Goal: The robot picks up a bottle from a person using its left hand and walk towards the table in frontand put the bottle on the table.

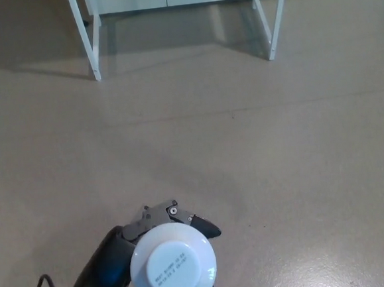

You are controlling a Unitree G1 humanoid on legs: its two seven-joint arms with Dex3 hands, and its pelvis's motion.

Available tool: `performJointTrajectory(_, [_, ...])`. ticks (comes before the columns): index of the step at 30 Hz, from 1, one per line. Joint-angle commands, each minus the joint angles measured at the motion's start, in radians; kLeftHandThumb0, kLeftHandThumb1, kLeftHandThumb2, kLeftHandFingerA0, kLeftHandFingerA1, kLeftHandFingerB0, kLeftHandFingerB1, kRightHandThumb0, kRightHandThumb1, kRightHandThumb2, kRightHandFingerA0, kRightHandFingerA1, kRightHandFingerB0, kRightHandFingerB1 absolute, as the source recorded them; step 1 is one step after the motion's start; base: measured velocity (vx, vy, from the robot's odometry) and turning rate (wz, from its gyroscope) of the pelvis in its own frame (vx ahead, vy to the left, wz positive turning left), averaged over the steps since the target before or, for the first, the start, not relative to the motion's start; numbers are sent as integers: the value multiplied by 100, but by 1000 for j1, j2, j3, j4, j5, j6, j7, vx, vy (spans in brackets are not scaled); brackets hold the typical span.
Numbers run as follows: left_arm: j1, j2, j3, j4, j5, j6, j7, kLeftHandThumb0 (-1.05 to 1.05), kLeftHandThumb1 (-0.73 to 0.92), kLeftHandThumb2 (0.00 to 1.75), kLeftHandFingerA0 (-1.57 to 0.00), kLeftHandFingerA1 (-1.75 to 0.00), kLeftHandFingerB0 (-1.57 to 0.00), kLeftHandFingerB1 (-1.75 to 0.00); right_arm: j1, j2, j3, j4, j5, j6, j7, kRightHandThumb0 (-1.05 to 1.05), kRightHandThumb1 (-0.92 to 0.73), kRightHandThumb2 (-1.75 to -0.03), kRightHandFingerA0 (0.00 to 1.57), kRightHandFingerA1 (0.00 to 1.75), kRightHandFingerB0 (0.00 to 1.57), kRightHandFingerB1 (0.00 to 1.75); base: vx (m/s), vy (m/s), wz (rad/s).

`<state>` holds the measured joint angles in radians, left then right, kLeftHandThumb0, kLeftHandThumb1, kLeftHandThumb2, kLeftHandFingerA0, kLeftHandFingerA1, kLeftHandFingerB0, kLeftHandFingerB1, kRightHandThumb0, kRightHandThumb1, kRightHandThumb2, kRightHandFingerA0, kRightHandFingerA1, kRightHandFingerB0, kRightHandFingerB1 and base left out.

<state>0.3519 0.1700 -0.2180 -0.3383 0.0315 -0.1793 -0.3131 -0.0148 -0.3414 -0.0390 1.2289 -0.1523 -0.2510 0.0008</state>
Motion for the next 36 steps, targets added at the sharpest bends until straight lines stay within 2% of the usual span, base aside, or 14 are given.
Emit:
performJointTrajectory(1, [11, 4, 4, -9, 6, -35, 18, -12, 81, 72, -86, -144, -72, -99, 8, -15, -1, 7, 3, 3, -8, -36, -63, -58, 74, 50, 56, 42, 0, 0, 0])
performJointTrajectory(5, [13, 6, 4, -12, 17, -36, 23, -13, 80, 72, -87, -142, -73, -97, 8, -14, -2, 7, 4, 4, -10, -36, -62, -57, 75, 51, 56, 42, 0, 0, 0])
performJointTrajectory(16, [-1, 6, 15, 0, 9, -49, 22, -12, 80, 72, -90, -139, -72, -104, -5, -18, 14, 5, -5, 16, 6, -39, -63, -58, 73, 50, 55, 42, 0, 0, 0])
performJointTrajectory(36, [-3, 16, 14, -15, 32, -37, 27, -13, 79, 70, -90, -135, -74, -96, -2, -20, 19, 15, 3, 21, 19, -37, -65, -58, 70, 49, 56, 42, 0, 0, 0])
